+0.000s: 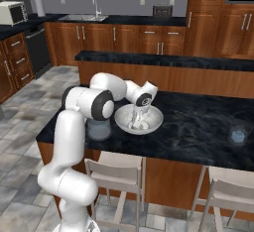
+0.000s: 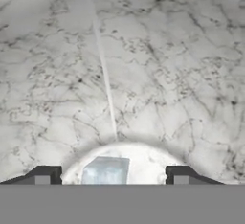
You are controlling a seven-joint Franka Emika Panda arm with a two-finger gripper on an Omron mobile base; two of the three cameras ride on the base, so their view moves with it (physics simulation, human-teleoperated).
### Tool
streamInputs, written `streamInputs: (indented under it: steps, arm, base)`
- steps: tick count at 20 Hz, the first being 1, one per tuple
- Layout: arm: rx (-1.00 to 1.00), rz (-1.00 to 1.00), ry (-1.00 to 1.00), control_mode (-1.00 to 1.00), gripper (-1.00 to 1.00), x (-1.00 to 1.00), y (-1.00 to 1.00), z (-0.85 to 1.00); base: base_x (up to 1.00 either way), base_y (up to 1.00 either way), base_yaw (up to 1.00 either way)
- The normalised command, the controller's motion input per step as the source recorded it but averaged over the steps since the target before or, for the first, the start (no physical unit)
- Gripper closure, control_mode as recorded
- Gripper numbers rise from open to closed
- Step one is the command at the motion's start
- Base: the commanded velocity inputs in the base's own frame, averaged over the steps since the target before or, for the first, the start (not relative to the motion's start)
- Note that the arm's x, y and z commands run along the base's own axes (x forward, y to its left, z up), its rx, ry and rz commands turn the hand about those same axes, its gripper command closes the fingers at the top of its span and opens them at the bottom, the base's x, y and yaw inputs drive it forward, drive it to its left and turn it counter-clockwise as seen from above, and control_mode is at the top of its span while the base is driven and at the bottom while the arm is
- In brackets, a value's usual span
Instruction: There are four ice cubes in the ice bowl. Place two ice cubes in each glass of water.
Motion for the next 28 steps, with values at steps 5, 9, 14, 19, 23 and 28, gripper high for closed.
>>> streamInputs:
  steps: [5, 9, 14, 19, 23, 28]
  arm:
    - [-0.06, -0.19, -0.03, -1.00, -1.00, -0.57, -0.61, -0.82]
    - [-0.01, -0.10, -0.01, -1.00, -1.00, -0.61, -0.51, -0.84]
    - [0.00, -0.05, -0.03, -1.00, -1.00, -0.29, -0.46, -0.85]
    - [0.00, -0.01, 0.00, -1.00, -1.00, -0.25, -0.24, -0.85]
    - [0.00, 0.00, 0.00, -1.00, -1.00, -0.21, 0.00, -0.99]
    - [0.00, 0.00, 0.00, -1.00, -1.00, -0.07, 0.02, -1.00]
  base:
    - [0.00, 0.00, 0.00]
    - [0.00, 0.00, 0.00]
    - [0.00, 0.00, 0.00]
    - [0.00, 0.00, 0.00]
    - [0.00, 0.00, 0.00]
    - [0.00, 0.00, 0.00]
